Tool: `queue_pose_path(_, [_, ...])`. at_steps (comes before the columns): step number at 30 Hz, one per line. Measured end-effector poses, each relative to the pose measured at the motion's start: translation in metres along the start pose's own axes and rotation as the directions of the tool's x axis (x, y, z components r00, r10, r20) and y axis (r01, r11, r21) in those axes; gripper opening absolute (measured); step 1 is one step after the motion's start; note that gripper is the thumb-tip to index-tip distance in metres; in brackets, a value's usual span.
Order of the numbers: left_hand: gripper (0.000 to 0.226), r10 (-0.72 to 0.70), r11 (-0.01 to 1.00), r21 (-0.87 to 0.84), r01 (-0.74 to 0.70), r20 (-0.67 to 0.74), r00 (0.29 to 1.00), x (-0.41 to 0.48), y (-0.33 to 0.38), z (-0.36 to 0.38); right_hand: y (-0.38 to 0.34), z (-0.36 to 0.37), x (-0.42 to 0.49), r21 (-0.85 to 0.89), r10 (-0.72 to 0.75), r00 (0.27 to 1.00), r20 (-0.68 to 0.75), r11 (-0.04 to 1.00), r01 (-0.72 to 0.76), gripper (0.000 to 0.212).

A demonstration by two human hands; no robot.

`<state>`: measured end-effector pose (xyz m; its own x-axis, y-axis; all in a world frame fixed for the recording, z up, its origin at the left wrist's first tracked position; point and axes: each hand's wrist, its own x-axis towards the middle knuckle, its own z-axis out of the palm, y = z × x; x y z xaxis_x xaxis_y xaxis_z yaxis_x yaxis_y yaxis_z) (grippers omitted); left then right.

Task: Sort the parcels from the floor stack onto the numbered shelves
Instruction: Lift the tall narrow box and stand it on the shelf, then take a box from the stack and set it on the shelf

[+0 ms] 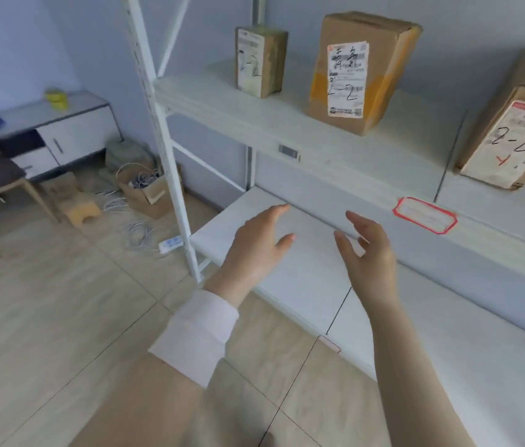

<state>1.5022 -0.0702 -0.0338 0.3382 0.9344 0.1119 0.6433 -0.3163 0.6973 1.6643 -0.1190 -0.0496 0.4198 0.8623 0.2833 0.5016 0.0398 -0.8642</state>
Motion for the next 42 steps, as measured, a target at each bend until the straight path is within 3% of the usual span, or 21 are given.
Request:
queue_pose_path(4, [0.052,-0.15,0.987,0.06,0.151,-0.023,0.988,-0.067,-0.068,-0.024,-0.01,0.065,-0.061,-0.041,0.039,0.975,0.217,0.999,-0.03,0.035])
queue_pose_path(8, [0.05,-0.347,0.924,0.162,0.346,-0.025,0.938,-0.141,-0.134,-0.036,-0.008,0.126,-0.129,-0.109,0.066,0.897,0.437,0.994,-0.021,0.037])
queue_pose_path(13, [0.05,-0.583,0.801,0.156,0.578,-0.017,0.813,-0.24,-0.188,-0.045,-0.014,0.177,-0.212,-0.191,0.041,0.726,0.687,0.973,0.126,0.037])
queue_pose_path(19, [0.05,-0.778,0.621,0.067,0.781,-0.066,0.625,-0.345,-0.225,-0.029,-0.006,0.214,-0.291,-0.178,0.048,0.436,0.899,0.948,0.263,0.037])
queue_pose_path(25, [0.049,-0.908,0.417,-0.022,0.909,-0.061,0.415,-0.443,-0.231,-0.007,0.002,0.23,-0.371,-0.168,0.109,0.167,0.98,0.9,0.402,0.04])
queue_pose_path(29, [0.049,-0.954,0.296,-0.118,0.948,-0.089,0.287,-0.51,-0.232,-0.008,-0.014,0.239,-0.423,-0.123,0.125,0.031,0.992,0.851,0.511,0.041])
queue_pose_path(35, [0.047,-0.986,0.151,-0.29,0.945,-0.114,0.122,-0.611,-0.237,-0.029,-0.059,0.263,-0.515,0.004,0.102,-0.136,0.985,0.786,0.619,0.041])
queue_pose_path(42, [0.047,-0.983,0.05,-0.41,0.911,-0.182,-0.028,-0.743,-0.254,-0.076,-0.127,0.302,-0.643,0.151,0.041,-0.264,0.964,0.731,0.665,0.04])
